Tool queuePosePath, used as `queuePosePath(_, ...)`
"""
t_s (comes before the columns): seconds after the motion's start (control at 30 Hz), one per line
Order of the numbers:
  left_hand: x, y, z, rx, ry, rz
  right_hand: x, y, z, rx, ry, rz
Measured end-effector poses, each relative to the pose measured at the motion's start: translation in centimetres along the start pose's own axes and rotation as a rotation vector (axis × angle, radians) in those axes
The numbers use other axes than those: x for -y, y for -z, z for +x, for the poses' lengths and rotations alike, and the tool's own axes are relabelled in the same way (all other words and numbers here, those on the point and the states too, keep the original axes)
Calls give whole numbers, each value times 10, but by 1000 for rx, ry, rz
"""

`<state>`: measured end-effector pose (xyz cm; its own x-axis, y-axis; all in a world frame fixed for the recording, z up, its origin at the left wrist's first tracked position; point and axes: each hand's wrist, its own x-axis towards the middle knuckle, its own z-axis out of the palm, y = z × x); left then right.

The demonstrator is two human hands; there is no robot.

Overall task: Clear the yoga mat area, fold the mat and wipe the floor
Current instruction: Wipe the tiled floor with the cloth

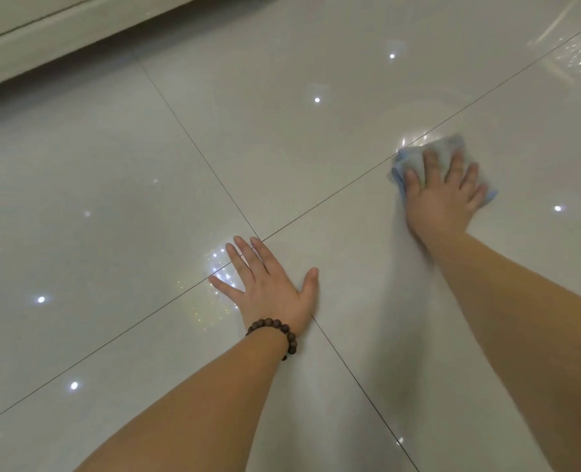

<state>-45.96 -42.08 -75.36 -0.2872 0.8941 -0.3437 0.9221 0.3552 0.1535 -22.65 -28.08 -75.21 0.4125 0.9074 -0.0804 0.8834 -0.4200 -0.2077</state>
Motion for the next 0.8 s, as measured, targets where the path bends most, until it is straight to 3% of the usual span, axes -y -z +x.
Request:
queuePosePath(0.03, 0, 1, -1, -2, -4, 3, 15, -1, -12, 19, -127, 21)
queuePosePath(0.07, 0, 1, -1, -6, -5, 6, 37, -6, -32, 36, -119, 37)
queuePosePath(0.1, -1, 2, -1, -8, -6, 6, 61, -15, -55, 14, 34, 56)
queuePosePath(0.17, -2, 2, 0, -11, 1, 7, 102, -38, -106, 5, 568, 13)
queuePosePath(0.23, -2, 3, 1, -18, 9, 7, 108, -37, -120, 152, 909, -72)
queuePosePath(0.3, -1, 3, 1, -10, 0, 1, 73, -22, -90, 157, 859, -107)
queuePosePath(0.43, -1, 7, 1, 35, -19, -11, -49, 3, -41, -37, 210, -61)
queuePosePath(0.5, -2, 10, 2, 75, -11, -10, -61, 11, -41, -4, 3, -34)
queuePosePath(0.57, -2, 14, 4, 136, -4, 16, -31, 6, -62, 36, -79, -16)
queuePosePath(0.6, -2, 17, 5, 172, -1, 29, -12, 0, -80, 40, -3, -31)
queuePosePath(0.73, 6, 30, 2, 221, -28, 36, 10, -14, -139, 166, 686, -125)
queuePosePath(0.8, 8, 32, -14, 171, -61, -36, -37, 1, -124, 163, 705, -143)
